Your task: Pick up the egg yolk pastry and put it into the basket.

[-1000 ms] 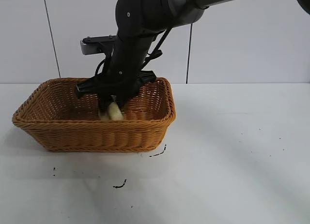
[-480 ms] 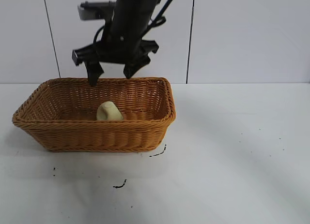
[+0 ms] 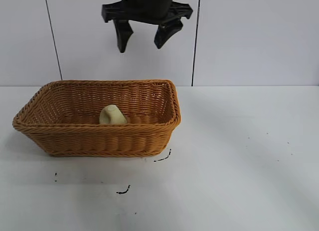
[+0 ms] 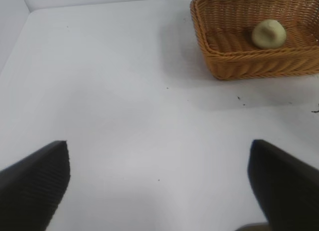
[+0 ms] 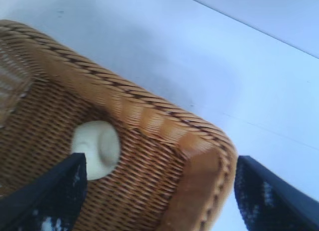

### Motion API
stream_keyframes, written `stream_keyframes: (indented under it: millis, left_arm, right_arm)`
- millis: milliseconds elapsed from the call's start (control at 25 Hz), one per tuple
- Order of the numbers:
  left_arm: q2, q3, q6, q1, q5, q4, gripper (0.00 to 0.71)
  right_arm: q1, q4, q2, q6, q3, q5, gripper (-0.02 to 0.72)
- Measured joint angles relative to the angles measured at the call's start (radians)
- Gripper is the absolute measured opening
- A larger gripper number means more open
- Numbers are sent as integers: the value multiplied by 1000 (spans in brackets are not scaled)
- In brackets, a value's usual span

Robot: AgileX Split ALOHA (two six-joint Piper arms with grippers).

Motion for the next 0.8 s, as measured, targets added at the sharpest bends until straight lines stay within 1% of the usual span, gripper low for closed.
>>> stream_keyframes:
  millis: [160, 320, 360, 440, 480, 560, 800]
  left_arm:
    - [0, 0, 0, 0, 0, 0, 697]
    - [0, 0, 0, 0, 0, 0, 697]
    - [0, 0, 0, 0, 0, 0, 697]
    - [0, 0, 0, 0, 0, 0, 697]
    - [0, 0, 0, 0, 0, 0, 697]
    - [0, 0, 0, 0, 0, 0, 697]
    - [0, 0, 0, 0, 0, 0, 697]
  right_arm:
    - [-125, -5, 0, 0, -1, 39, 584]
    - [-217, -5, 0, 0, -2, 69, 584]
    - [-233, 2, 0, -7, -2, 78, 584]
    - [-266, 46, 0, -34, -2, 111, 584]
    - [-277, 72, 0, -48, -2, 121, 584]
    - [-288, 102, 0, -66, -2, 136, 584]
    - [-290, 116, -2, -66, -2, 140, 584]
